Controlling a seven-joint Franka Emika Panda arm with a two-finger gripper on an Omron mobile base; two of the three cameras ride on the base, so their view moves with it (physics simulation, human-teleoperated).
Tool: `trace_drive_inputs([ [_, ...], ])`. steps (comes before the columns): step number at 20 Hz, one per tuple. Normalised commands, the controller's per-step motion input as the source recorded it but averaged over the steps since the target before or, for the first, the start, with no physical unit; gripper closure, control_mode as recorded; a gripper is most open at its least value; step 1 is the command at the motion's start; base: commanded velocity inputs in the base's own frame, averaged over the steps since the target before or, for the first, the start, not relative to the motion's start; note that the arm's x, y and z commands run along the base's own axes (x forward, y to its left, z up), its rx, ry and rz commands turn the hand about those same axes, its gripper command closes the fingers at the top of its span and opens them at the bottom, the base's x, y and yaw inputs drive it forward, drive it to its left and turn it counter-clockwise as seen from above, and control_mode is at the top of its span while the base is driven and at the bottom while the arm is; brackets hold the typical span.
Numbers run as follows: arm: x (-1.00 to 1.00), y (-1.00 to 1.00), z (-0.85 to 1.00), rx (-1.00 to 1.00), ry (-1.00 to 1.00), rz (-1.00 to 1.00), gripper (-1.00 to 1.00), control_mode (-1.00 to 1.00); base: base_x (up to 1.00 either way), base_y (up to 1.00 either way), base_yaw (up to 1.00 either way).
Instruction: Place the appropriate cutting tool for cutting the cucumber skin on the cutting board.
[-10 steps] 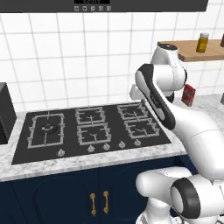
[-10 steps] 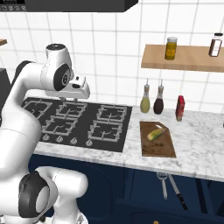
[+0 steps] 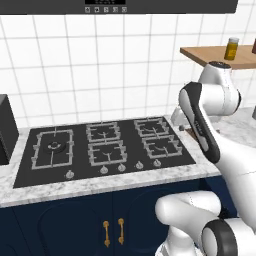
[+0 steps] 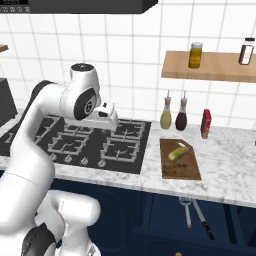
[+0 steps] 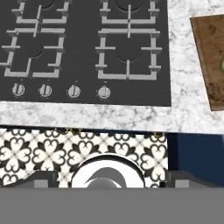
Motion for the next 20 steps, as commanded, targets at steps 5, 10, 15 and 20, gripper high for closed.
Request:
trace_drive_inputs([
  [5, -0.29, -1.00, -0.26, 0.01, 0.19, -0.01, -1.00, -1.00, 0.00, 0.00, 0.00],
  [10, -0.06, -1.00, -0.78, 0.03, 0.11, 0.00, -1.00, -1.00, 0.00, 0.00, 0.00],
  [15, -0.04, -1.00, -0.99, 0.01, 0.07, -0.03, -1.00, -1.00, 0.00, 0.00, 0.00],
  [20, -0.13, -1.00, -0.69, 0.00, 0.07, -0.08, -1.00, -1.00, 0.00, 0.00, 0.00],
])
